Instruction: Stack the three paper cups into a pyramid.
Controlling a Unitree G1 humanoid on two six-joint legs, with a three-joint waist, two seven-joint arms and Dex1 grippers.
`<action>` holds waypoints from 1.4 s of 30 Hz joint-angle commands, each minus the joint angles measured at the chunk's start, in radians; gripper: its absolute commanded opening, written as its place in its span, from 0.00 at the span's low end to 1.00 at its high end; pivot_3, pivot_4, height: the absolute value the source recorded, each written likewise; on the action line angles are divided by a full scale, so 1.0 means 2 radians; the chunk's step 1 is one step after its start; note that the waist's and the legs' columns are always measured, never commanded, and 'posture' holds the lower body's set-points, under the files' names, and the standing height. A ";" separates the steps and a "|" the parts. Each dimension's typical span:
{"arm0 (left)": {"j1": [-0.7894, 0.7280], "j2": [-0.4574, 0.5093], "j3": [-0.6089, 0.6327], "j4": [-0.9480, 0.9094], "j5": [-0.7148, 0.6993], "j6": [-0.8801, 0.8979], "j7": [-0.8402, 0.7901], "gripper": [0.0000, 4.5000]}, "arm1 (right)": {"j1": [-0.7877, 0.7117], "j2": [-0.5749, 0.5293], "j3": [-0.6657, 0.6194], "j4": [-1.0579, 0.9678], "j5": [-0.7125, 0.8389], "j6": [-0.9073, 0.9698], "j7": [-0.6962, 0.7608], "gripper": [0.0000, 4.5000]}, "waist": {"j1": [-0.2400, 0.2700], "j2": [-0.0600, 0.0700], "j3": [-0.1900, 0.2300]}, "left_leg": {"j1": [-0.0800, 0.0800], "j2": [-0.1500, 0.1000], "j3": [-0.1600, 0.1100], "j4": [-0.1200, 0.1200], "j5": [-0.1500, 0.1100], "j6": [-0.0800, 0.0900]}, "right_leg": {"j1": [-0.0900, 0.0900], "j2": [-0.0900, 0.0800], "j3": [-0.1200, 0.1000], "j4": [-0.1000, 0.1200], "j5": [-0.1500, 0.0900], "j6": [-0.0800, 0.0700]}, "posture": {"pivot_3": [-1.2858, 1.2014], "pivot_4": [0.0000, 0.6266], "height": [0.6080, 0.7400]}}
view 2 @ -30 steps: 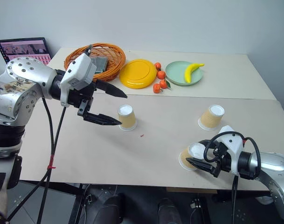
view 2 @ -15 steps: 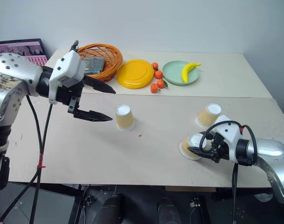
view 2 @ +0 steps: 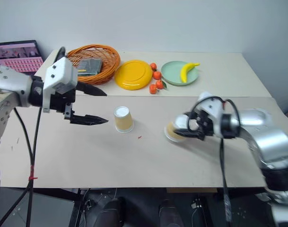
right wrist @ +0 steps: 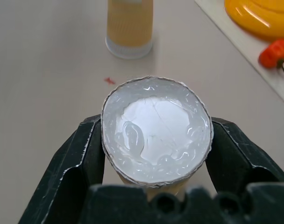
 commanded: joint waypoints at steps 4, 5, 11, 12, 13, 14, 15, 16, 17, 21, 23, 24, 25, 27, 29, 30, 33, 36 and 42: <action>0.071 0.013 0.083 -0.095 -0.035 0.063 0.069 1.00 | -0.077 0.049 0.064 0.103 -0.042 -0.061 0.072 0.62 | 0.005 -0.001 0.001 | -0.001 0.000 0.000 0.000 0.000 0.000 | 0.000 0.000 -0.001 0.000 0.001 -0.003 | 0.52 0.24 0.94; 0.081 0.013 0.092 -0.106 -0.041 0.071 0.079 1.00 | -0.086 0.055 0.071 0.120 -0.049 -0.071 0.080 0.62 | 0.006 -0.001 0.002 | -0.001 0.000 0.000 0.000 0.000 0.000 | 0.000 0.000 -0.001 0.000 0.001 -0.003 | 0.52 0.24 0.94; 0.134 0.018 0.142 -0.157 -0.071 0.114 0.120 1.00 | -0.113 0.083 0.092 0.210 -0.081 -0.117 0.126 0.62 | 0.012 -0.002 0.003 | -0.001 0.000 0.000 0.000 0.000 0.000 | 0.000 0.000 -0.001 0.000 0.002 -0.003 | 0.52 0.24 0.94; 0.141 0.018 0.147 -0.162 -0.075 0.117 0.126 1.00 | -0.118 0.090 0.094 0.225 -0.088 -0.128 0.128 0.62 | 0.011 -0.002 0.003 | 0.000 0.000 0.000 0.000 0.000 0.000 | 0.000 0.000 -0.001 0.000 0.002 -0.003 | 0.52 0.24 0.94; 0.146 0.018 0.150 -0.167 -0.079 0.119 0.131 1.00 | -0.124 0.098 0.094 0.241 -0.094 -0.140 0.129 0.62 | 0.011 -0.002 0.003 | 0.000 0.000 0.000 0.000 0.000 0.000 | 0.000 0.000 -0.001 0.000 0.002 -0.003 | 0.52 0.24 0.94; 0.150 0.017 0.153 -0.171 -0.083 0.121 0.136 1.00 | -0.131 0.107 0.094 0.257 -0.099 -0.150 0.127 0.62 | 0.011 -0.002 0.003 | 0.000 0.000 0.000 0.000 0.000 0.000 | 0.000 0.000 -0.001 0.000 0.002 -0.003 | 0.52 0.24 0.94; 0.152 0.018 0.154 -0.173 -0.086 0.122 0.140 1.00 | -0.137 0.113 0.093 0.271 -0.104 -0.159 0.128 0.79 | 0.011 -0.002 0.003 | 0.000 0.000 0.000 0.000 0.000 0.000 | 0.000 0.000 -0.001 0.000 0.002 -0.004 | 0.52 0.24 0.94; 0.154 0.018 0.155 -0.174 -0.089 0.123 0.143 1.00 | -0.140 0.117 0.093 0.280 -0.108 -0.166 0.131 0.84 | 0.011 -0.002 0.003 | 0.000 0.000 0.000 0.000 0.000 0.000 | 0.000 0.000 -0.001 0.000 0.002 -0.004 | 0.52 0.24 0.94; 0.155 0.020 0.155 -0.174 -0.090 0.121 0.146 1.00 | -0.143 0.120 0.093 0.286 -0.109 -0.170 0.137 0.87 | 0.010 -0.002 0.003 | 0.000 0.000 0.000 0.000 0.000 0.000 | 0.000 0.000 -0.001 0.000 0.002 -0.004 | 0.52 0.24 0.94; 0.155 0.024 0.149 -0.166 -0.093 0.111 0.153 1.00 | -0.147 0.122 0.080 0.291 -0.107 -0.185 0.154 0.99 | 0.012 -0.002 0.003 | 0.000 0.000 0.000 0.000 0.000 0.000 | 0.000 0.000 -0.001 0.000 0.002 -0.004 | 0.52 0.24 0.94; 0.151 0.025 0.142 -0.162 -0.094 0.106 0.154 1.00 | -0.147 0.114 0.068 0.280 -0.102 -0.182 0.159 0.99 | 0.012 -0.002 0.003 | 0.000 0.000 0.000 0.000 0.000 0.000 | 0.000 0.000 -0.001 0.000 0.002 -0.004 | 0.52 0.24 0.94; 0.151 0.025 0.140 -0.160 -0.095 0.104 0.155 1.00 | -0.147 0.111 0.065 0.276 -0.101 -0.181 0.161 0.99 | 0.013 -0.002 0.003 | 0.000 0.000 0.000 0.000 0.000 0.000 | 0.000 0.000 -0.001 0.000 0.002 -0.004 | 0.52 0.24 0.94; 0.147 0.026 0.132 -0.154 -0.093 0.098 0.153 1.00 | -0.152 0.093 0.045 0.260 -0.088 -0.164 0.165 0.99 | 0.013 -0.002 0.003 | 0.000 0.000 0.000 -0.001 0.000 0.000 | 0.000 0.000 -0.001 0.000 0.002 -0.004 | 0.52 0.24 0.94; 0.142 0.026 0.119 -0.145 -0.089 0.088 0.148 1.00 | -0.159 0.063 0.016 0.234 -0.068 -0.137 0.177 0.99 | 0.015 -0.001 0.004 | 0.000 0.000 0.000 -0.001 0.000 0.000 | 0.000 0.000 -0.001 0.000 0.002 -0.004 | 0.52 0.24 0.94; 0.132 0.025 0.104 -0.132 -0.084 0.075 0.143 1.00 | -0.165 0.025 -0.013 0.205 -0.043 -0.106 0.193 0.99 | 0.018 -0.001 0.005 | 0.000 0.000 0.000 -0.001 0.000 0.000 | 0.000 0.000 -0.001 0.000 0.002 -0.004 | 0.52 0.24 0.94; 0.129 0.025 0.098 -0.127 -0.083 0.070 0.141 1.00 | -0.166 0.014 -0.023 0.195 -0.034 -0.092 0.197 0.99 | 0.019 -0.001 0.005 | 0.000 0.000 0.000 -0.001 0.000 0.000 | 0.000 0.000 -0.001 0.000 0.002 -0.004 | 0.52 0.24 0.94; 0.111 0.021 0.073 -0.106 -0.073 0.048 0.132 1.00 | -0.165 -0.023 -0.062 0.185 -0.014 -0.062 0.190 0.99 | 0.016 -0.001 0.005 | 0.000 0.000 0.000 -0.001 0.000 0.000 | 0.000 0.000 -0.001 0.000 0.002 -0.004 | 0.52 0.24 0.94; 0.090 0.013 0.049 -0.086 -0.063 0.031 0.124 1.00 | -0.149 -0.053 -0.078 0.232 -0.059 -0.102 0.141 0.99 | 0.014 -0.001 0.005 | 0.000 0.000 0.000 -0.001 0.000 0.000 | 0.000 0.000 -0.001 0.000 0.002 -0.004 | 0.52 0.24 0.94; 0.050 -0.007 0.005 -0.047 -0.043 -0.001 0.104 1.00 | -0.051 -0.079 -0.115 0.325 -0.120 -0.200 0.024 0.99 | 0.016 -0.001 0.005 | 0.000 -0.001 0.000 -0.001 0.000 0.000 | 0.000 -0.001 0.000 0.000 0.002 -0.004 | 0.52 0.24 0.94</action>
